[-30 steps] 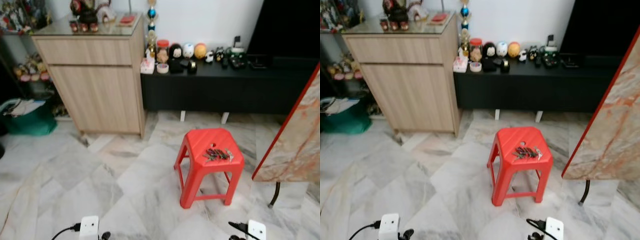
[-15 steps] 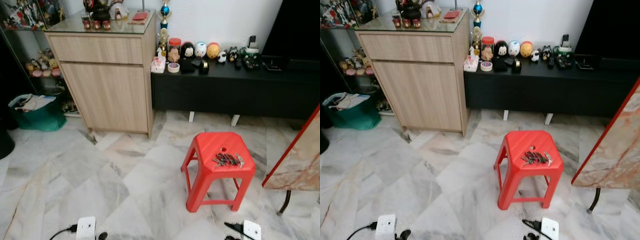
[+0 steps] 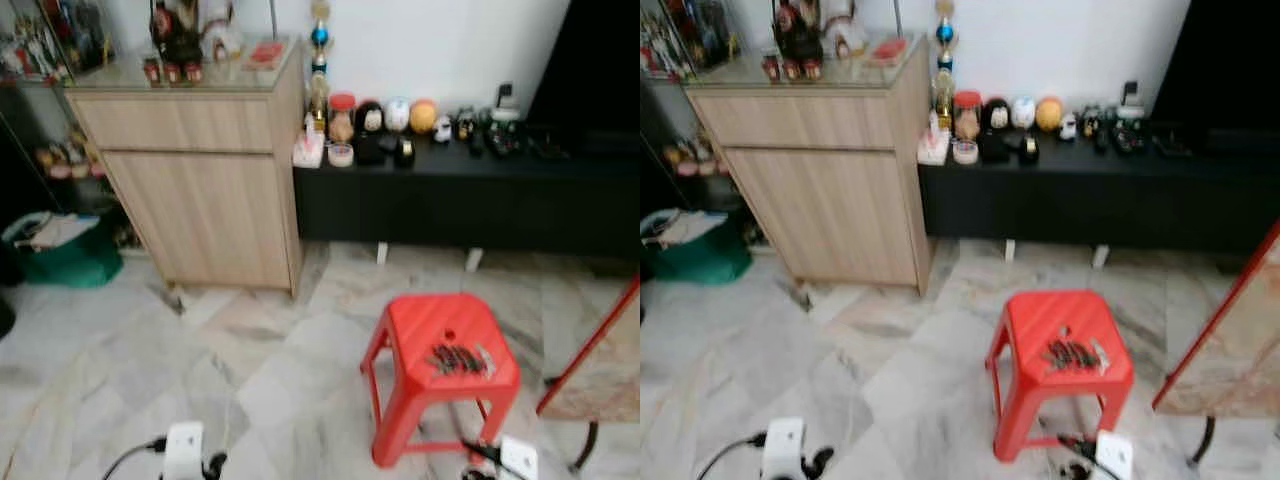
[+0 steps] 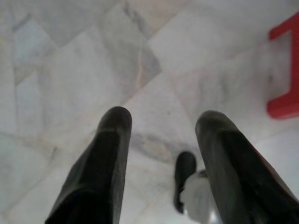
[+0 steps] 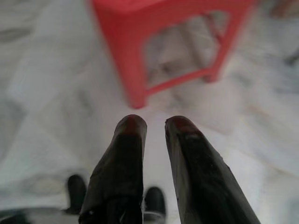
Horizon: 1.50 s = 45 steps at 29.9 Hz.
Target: Hang keys on a hook
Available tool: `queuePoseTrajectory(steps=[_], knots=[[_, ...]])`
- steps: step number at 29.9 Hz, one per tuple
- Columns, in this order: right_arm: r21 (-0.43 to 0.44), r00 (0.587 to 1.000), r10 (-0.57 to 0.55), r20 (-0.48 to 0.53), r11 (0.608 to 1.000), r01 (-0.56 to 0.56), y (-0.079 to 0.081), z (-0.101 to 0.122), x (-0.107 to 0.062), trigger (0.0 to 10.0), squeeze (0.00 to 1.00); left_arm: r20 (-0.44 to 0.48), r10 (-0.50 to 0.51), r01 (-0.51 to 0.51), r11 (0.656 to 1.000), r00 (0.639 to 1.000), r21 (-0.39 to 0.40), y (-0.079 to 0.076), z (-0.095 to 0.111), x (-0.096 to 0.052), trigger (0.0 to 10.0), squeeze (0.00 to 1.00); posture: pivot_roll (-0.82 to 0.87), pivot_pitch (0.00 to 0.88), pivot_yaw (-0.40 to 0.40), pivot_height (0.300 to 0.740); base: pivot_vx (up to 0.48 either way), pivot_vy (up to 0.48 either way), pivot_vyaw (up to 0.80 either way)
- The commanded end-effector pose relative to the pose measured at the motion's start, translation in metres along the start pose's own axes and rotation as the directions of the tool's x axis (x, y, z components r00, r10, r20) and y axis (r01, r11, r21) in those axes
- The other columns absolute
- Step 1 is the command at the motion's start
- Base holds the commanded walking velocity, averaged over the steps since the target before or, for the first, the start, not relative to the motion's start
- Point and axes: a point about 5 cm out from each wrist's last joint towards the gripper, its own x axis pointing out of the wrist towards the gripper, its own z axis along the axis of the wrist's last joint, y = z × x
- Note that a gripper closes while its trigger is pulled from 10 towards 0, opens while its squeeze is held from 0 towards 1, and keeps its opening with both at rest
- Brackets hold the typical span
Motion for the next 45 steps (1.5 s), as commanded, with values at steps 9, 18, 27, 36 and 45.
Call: queuePoseTrajectory(steps=[9, 18, 27, 36, 45], knots=[[-0.001, 0.999, -0.033, -0.017, 0.999, 0.033, -0.012, -0.005, -0.003, 10.0, 0.00, -0.007, -0.015, 0.015, 1.000, 1.000, -0.019, -0.009, -0.001, 0.001, 10.0, 0.00, 0.05, 0.000, -0.021, 0.740, 0.340, 0.000, 0.00], [-0.006, 0.999, -0.033, -0.019, 0.999, 0.033, -0.013, -0.005, -0.003, 10.0, 0.00, -0.003, -0.016, 0.016, 1.000, 1.000, -0.018, -0.010, -0.001, 0.001, 10.0, 0.00, 0.06, 0.000, -0.029, 0.740, 0.146, 0.000, 0.00], [-0.009, 0.999, -0.030, -0.020, 1.000, 0.030, -0.013, -0.005, -0.003, 10.0, 0.00, -0.005, -0.008, 0.008, 1.000, 1.000, -0.010, -0.008, -0.002, 0.000, 10.0, 0.00, 0.06, 0.000, -0.031, 0.740, 0.000, -0.395, 0.00], [-0.002, 1.000, -0.029, -0.013, 1.000, 0.029, -0.012, -0.005, -0.003, 10.0, 0.00, 0.011, -0.003, 0.004, 0.999, 1.000, -0.032, -0.006, -0.001, 0.000, 10.0, 0.00, 0.06, 0.000, -0.027, 0.740, 0.000, -0.142, 0.00], [0.013, 0.994, -0.003, 0.110, 1.000, 0.002, -0.011, 0.005, -0.004, 10.0, 0.00, 0.310, -0.002, 0.009, 1.000, 0.951, -0.023, 0.003, 0.061, 0.006, 10.0, 0.00, 0.05, 0.000, -0.025, 0.740, 0.000, 0.000, 0.00]])
